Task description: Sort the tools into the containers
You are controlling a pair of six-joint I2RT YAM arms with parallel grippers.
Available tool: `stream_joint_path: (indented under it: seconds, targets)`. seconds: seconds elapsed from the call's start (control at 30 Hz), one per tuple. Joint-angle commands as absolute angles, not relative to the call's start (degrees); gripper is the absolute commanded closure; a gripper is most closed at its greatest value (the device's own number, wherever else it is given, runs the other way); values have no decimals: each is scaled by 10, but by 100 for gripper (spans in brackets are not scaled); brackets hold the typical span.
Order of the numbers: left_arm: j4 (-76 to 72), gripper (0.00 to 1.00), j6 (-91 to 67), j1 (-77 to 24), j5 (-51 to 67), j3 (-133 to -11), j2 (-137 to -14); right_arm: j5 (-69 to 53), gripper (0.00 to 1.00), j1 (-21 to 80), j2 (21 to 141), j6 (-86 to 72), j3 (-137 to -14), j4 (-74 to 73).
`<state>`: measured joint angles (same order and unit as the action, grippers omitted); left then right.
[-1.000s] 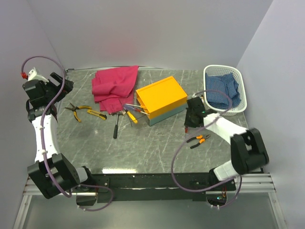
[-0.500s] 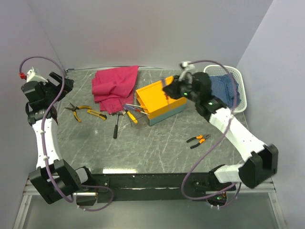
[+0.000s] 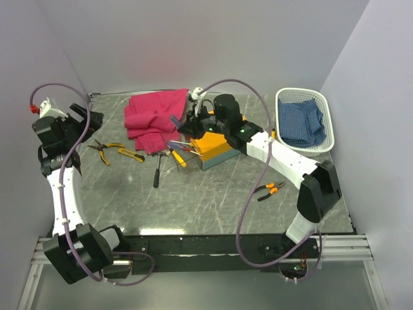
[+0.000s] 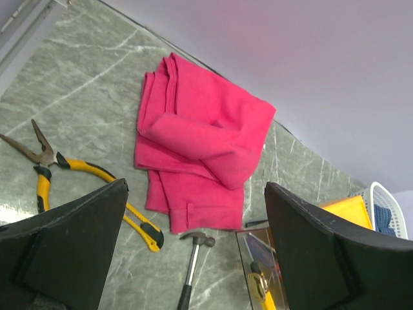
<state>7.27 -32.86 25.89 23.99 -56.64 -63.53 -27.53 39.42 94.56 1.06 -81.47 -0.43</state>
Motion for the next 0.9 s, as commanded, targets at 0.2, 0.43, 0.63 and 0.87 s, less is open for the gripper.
stream_joint_path:
  seconds: [0.2,0.43,0.63,0.87]
  targets:
    - [53,6,-342,258,254,-552,-606,-251,95,415,1038,1,-894,35]
    - [50,6,-338,258,248,-566,-620,-169,47,405,1003,1,-875,11]
    - [40,6,-339,258,247,-567,-636,-127,44,367,919,-19,-825,4]
    - [38,6,-336,258,247,-578,-657,84,46,220,892,-116,-753,-48]
